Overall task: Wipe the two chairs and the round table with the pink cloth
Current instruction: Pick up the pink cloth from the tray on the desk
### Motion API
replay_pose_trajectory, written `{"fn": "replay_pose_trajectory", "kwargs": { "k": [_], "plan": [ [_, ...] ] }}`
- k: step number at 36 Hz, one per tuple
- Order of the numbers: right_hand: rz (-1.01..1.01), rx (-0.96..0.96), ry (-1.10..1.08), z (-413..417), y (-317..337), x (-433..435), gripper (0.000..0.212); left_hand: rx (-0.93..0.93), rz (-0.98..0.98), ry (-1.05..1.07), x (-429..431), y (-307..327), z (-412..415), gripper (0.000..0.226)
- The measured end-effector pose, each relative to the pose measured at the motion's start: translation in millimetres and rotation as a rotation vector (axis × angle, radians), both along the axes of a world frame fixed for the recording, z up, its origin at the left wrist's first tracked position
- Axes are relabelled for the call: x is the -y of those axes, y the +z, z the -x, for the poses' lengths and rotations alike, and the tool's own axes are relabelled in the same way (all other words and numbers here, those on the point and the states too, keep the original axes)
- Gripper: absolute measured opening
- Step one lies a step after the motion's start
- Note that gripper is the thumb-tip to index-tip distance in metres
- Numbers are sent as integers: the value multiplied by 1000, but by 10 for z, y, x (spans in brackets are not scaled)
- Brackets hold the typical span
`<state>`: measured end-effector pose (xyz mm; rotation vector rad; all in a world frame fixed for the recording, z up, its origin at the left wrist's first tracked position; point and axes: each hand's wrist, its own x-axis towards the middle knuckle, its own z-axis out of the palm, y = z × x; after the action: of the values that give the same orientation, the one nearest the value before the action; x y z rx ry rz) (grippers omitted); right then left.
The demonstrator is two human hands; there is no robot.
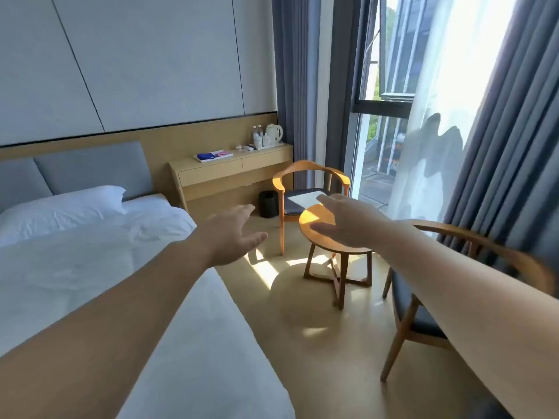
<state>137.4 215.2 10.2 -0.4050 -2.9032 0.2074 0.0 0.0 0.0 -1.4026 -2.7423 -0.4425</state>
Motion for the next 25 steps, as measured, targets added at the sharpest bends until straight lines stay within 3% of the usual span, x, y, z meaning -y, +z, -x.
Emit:
{"fn": "replay_pose_trajectory", "kwargs": {
  "k": [15,25],
  "plan": [
    [-13,133,-74,593,-529,-467,69,68,61,3,-465,-602,610,71],
    [-22,223,-7,1205,-938,-1280,71,110,96,28,-1301,-941,1106,70]
  ]
}}
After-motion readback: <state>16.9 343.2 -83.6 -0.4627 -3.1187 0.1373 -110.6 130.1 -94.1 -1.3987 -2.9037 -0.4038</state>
